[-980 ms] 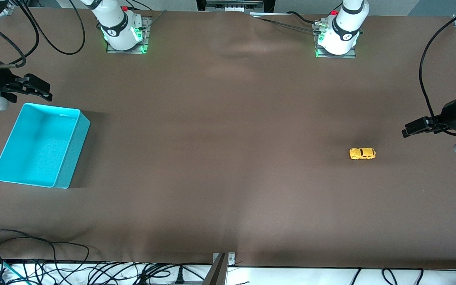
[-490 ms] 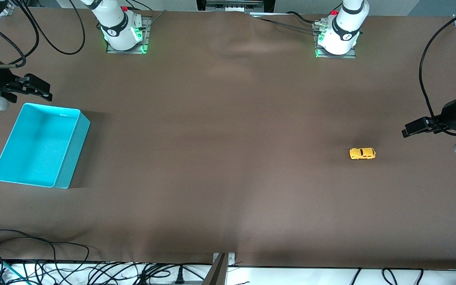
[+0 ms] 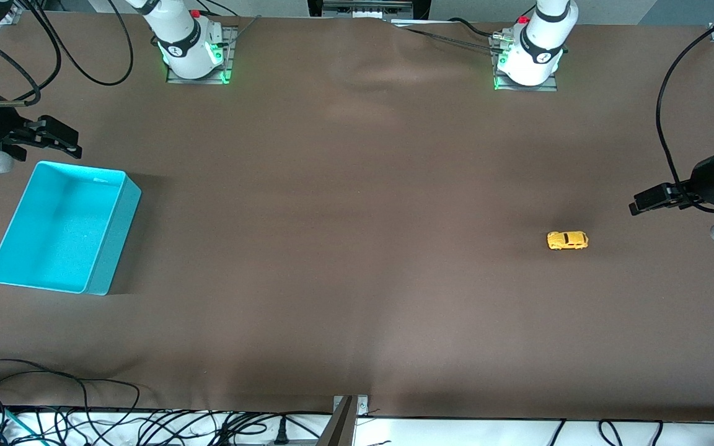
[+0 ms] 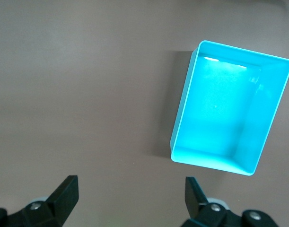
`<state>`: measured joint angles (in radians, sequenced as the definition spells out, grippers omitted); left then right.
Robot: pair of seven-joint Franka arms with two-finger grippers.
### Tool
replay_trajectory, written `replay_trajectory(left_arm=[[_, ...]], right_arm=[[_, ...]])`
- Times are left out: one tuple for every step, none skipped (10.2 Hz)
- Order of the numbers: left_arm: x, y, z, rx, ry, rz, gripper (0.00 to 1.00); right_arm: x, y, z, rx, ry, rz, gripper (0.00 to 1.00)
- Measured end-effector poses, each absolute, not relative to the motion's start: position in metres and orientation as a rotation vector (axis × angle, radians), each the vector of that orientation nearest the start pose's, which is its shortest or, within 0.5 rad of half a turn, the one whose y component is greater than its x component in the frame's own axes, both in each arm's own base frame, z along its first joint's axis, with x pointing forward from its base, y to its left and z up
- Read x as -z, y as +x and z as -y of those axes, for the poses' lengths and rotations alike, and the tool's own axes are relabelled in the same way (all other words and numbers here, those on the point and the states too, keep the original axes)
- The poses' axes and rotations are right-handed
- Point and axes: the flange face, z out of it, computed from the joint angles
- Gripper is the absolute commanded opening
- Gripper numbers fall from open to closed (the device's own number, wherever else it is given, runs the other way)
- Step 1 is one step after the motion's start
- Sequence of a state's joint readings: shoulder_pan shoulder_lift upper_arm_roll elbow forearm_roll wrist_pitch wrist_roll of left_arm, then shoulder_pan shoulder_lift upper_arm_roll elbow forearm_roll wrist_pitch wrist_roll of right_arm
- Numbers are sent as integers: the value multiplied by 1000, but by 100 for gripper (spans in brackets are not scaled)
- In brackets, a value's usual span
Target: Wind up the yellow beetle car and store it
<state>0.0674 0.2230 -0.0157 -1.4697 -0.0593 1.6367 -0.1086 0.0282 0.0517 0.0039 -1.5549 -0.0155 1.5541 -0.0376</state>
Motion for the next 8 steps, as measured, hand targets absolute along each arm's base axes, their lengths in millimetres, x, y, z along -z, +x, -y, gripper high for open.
replay_trajectory(left_arm=[[-547, 623, -27, -92, -3190, 266, 100], [-547, 623, -27, -92, -3190, 266, 100], [-547, 623, -27, -92, -3190, 266, 100], [-547, 623, -27, -92, -3190, 266, 100], [-547, 623, -27, -92, -3190, 266, 100], [-547, 623, -27, -93, -3190, 266, 100], [-546, 623, -27, -95, -3190, 270, 100], [-543, 624, -29, -103, -3185, 306, 100]], right_arm=[[-602, 567, -16, -83, -3154, 110, 100], [-602, 567, -16, -82, -3154, 110, 100], [-602, 568, -16, -82, -3154, 110, 100], [-601, 568, -16, -83, -3154, 110, 100], [-602, 568, -16, -83, -3154, 110, 100], [-602, 568, -16, -82, -3154, 110, 100], [-601, 568, -16, -82, -3154, 109, 100], [-601, 568, -17, -82, -3154, 109, 100]])
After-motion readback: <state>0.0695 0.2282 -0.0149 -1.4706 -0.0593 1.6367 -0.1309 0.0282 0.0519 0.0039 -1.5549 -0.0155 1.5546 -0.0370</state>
